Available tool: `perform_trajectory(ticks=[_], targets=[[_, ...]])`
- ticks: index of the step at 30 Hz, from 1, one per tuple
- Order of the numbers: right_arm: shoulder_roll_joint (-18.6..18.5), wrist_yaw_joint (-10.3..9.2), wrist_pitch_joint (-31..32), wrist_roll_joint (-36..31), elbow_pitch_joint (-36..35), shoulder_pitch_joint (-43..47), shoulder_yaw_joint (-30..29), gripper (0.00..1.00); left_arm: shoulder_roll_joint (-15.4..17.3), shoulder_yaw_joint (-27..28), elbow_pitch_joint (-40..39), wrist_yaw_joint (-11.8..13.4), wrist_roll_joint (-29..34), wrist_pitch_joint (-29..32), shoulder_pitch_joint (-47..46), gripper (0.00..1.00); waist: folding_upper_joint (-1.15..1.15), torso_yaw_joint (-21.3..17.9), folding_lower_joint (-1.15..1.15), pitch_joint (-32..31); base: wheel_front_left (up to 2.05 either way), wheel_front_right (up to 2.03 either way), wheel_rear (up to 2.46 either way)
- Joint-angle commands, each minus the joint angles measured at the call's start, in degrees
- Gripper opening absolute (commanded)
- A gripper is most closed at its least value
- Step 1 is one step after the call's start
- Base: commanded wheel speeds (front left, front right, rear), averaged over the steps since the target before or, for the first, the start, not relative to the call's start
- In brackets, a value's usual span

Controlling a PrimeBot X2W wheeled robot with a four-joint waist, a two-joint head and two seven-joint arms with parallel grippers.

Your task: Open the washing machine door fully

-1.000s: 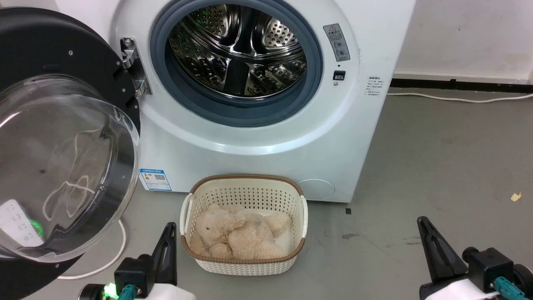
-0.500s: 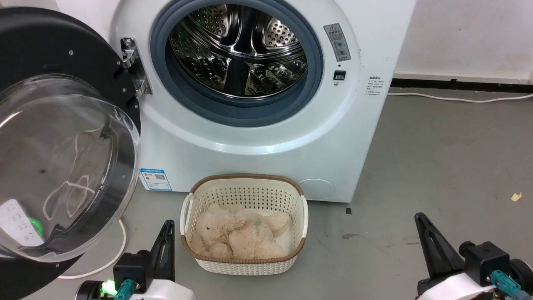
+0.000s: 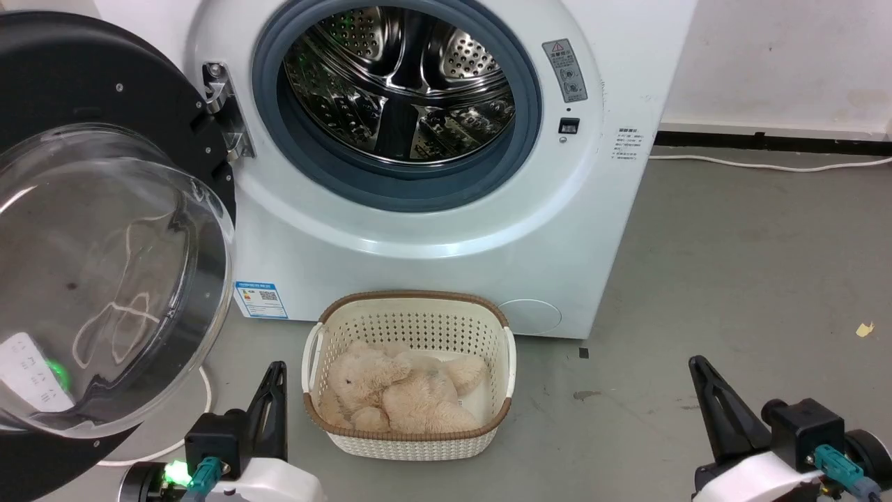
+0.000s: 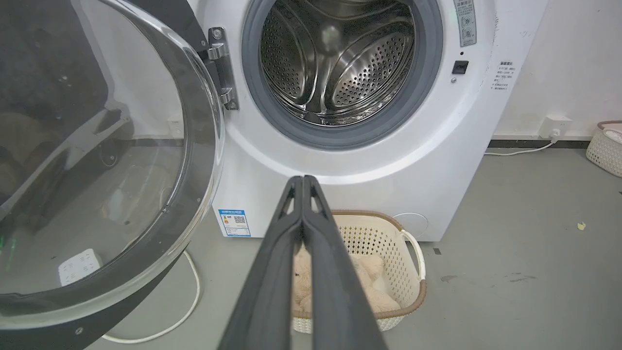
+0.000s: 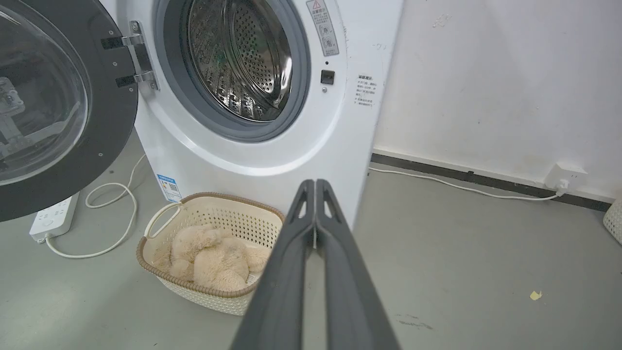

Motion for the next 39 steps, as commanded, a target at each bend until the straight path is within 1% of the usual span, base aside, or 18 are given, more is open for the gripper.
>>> perform_trajectory(ticks=[1,27,39], targets=[[0.4,-0.04,0.4,-0.4,0.2,-1.2,0.2,0.0,-0.4,0.4,-0.2,-0.3,0.7,0.4,-0.8,0.0,0.0,0.0,0.0,0.0,0.0,0.0,0.0],[0.5,-0.05,4.0,-0.9,0.2,-2.6,1.0,0.0,-1.2,2.9,-0.5,-1.8,3.1,3.9,-2.2,0.0,0.0,0.1,0.0,0.1,0.0,0.0,0.0],[0.5,-0.05,4.0,-0.9,0.2,-2.6,1.1,0.0,-1.2,2.9,-0.5,-1.8,3.1,4.0,-2.3,0.0,0.0,0.1,0.0,0.1,0.0,0.0,0.0]])
